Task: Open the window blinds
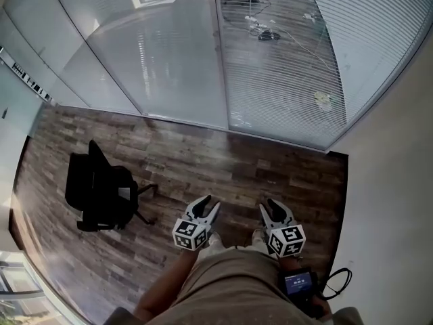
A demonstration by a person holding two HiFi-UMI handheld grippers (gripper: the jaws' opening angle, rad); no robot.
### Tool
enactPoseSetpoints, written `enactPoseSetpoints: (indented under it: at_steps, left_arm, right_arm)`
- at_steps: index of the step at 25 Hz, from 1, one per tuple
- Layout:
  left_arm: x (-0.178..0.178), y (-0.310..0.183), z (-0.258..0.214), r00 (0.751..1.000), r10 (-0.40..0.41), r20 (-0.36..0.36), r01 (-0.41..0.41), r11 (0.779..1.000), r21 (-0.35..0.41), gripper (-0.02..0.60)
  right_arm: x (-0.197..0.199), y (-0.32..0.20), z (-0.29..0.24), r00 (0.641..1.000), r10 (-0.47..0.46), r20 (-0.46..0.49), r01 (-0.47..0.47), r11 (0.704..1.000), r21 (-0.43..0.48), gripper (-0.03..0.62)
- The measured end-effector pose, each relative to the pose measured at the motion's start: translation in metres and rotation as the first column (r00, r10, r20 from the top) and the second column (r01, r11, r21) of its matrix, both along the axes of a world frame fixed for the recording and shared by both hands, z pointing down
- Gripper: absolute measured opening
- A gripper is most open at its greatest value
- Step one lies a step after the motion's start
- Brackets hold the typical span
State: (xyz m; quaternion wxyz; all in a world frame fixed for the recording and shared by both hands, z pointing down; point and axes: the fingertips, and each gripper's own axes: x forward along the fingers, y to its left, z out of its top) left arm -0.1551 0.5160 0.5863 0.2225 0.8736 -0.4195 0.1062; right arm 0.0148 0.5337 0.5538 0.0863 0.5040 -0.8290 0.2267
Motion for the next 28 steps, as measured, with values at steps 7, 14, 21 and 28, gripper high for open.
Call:
enactPoseSetpoints:
  at_steps: [7,14,21,28]
  left_arm:
    - [0.007,-0.014,0.002,1.000,0.022,-0.014,-0.022,1.000,-0.006,0.161]
    - [0.010,-0.022,-0.002,0.999,0.034,-0.026,-0.034,0.999,-0.003,0.161]
    - [0.017,-0.022,0.004,0.998,0.045,-0.032,-0.045,0.999,-0.019,0.161]
    - [0.026,-0.020,0.004,0.998,0.064,-0.026,-0.065,0.998,-0.029,0.161]
  right_arm:
    - [0.006,-0.020,0.001,0.999,0.037,0.025,-0.037,0.999,-0.013,0.126]
    - [0.013,-0.029,-0.001,0.998,0.057,0.016,-0.057,0.998,-0.013,0.126]
    - [0.026,-0.028,0.004,0.995,0.096,0.014,-0.095,0.995,-0.024,0.126]
    - [0.039,-0.025,0.000,0.993,0.120,0.021,-0.120,0.993,-0.019,0.126]
